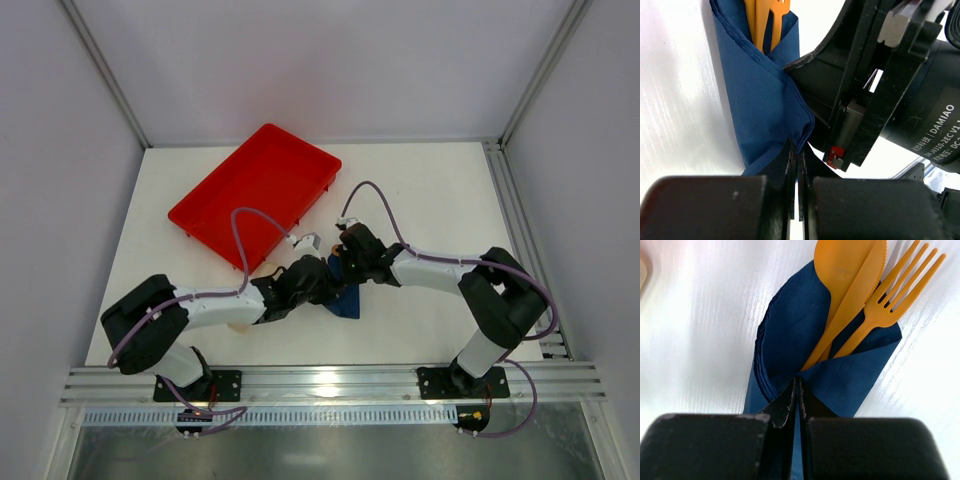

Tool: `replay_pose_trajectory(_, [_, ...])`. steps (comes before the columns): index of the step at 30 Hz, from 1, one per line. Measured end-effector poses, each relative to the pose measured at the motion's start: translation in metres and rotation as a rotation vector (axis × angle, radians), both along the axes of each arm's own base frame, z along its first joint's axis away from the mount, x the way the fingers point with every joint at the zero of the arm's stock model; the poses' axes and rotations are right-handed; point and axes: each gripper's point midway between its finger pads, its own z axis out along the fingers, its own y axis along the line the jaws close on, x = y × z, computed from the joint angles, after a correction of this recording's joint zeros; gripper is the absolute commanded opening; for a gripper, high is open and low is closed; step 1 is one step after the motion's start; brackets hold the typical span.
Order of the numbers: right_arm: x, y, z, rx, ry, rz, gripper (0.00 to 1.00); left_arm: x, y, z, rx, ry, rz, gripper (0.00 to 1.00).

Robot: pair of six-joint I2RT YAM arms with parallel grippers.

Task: Place the utensils on the paper napkin and roll it up
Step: Roll the napkin at the center of the board.

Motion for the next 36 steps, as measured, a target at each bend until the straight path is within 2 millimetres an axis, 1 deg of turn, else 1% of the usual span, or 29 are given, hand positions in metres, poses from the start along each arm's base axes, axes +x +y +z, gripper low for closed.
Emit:
replay_pose_trajectory(2, [-0.001,-0.001,0.0,0.001,0.002,0.0,0.04,0.0,0.0,0.0,-0.001,0.005,0.005,0.05])
replay_pose_trajectory(5, [-0.002,-0.002,0.0,0.001,0.007,0.001,0.04,0.001,0.004,-0.001,0.019,0.013,0.025,0.14])
replay_pose_trajectory(6, [-0.002,-0.002,0.0,0.001,0.008,0.001,0.04,0.002,0.006,-0.001,0.033,0.013,0.035,0.23])
replay_pose_trajectory(8, [-0.002,-0.002,0.0,0.002,0.009,0.002,0.04,0.002,0.014,-0.002,0.061,0.014,0.053,0.29])
replay_pose_trajectory(9, [-0.003,-0.002,0.0,0.002,0.01,0.003,0.04,0.002,0.018,-0.002,0.076,0.012,0.061,0.33])
replay_pose_trajectory(14, [-0.003,-0.002,0.0,0.004,0.01,0.003,0.04,-0.002,0.032,0.004,0.098,0.006,0.077,0.44])
replay_pose_trajectory(15, [-0.003,-0.002,0.0,0.004,0.01,0.003,0.04,-0.003,0.034,0.004,0.098,0.007,0.078,0.47])
replay_pose_trajectory(17, [-0.003,-0.002,0.0,0.005,0.011,0.003,0.04,-0.008,0.04,0.0,0.112,0.018,0.078,0.5])
replay_pose_trajectory(22, [-0.003,-0.002,0.0,0.006,0.012,0.0,0.04,-0.019,0.056,-0.015,0.188,0.057,0.074,0.5])
replay_pose_trajectory(25, [-0.003,-0.002,0.0,0.006,0.012,0.0,0.04,-0.029,0.061,-0.017,0.236,0.054,0.053,0.49])
replay_pose_trajectory(29, [-0.003,-0.002,0.0,0.006,0.012,-0.001,0.04,-0.037,0.046,0.004,0.211,0.018,-0.003,0.44])
replay_pose_trajectory(31, [-0.003,-0.002,0.0,0.006,0.013,-0.001,0.04,-0.036,0.036,0.015,0.172,-0.001,-0.027,0.38])
replay_pose_trajectory(33, [-0.003,-0.002,0.0,0.007,0.014,-0.002,0.04,-0.036,0.025,0.022,0.131,-0.009,-0.053,0.31])
replay_pose_trajectory(36, [-0.004,-0.001,0.0,0.011,0.018,0.002,0.04,-0.038,0.012,0.021,0.103,0.002,-0.088,0.29])
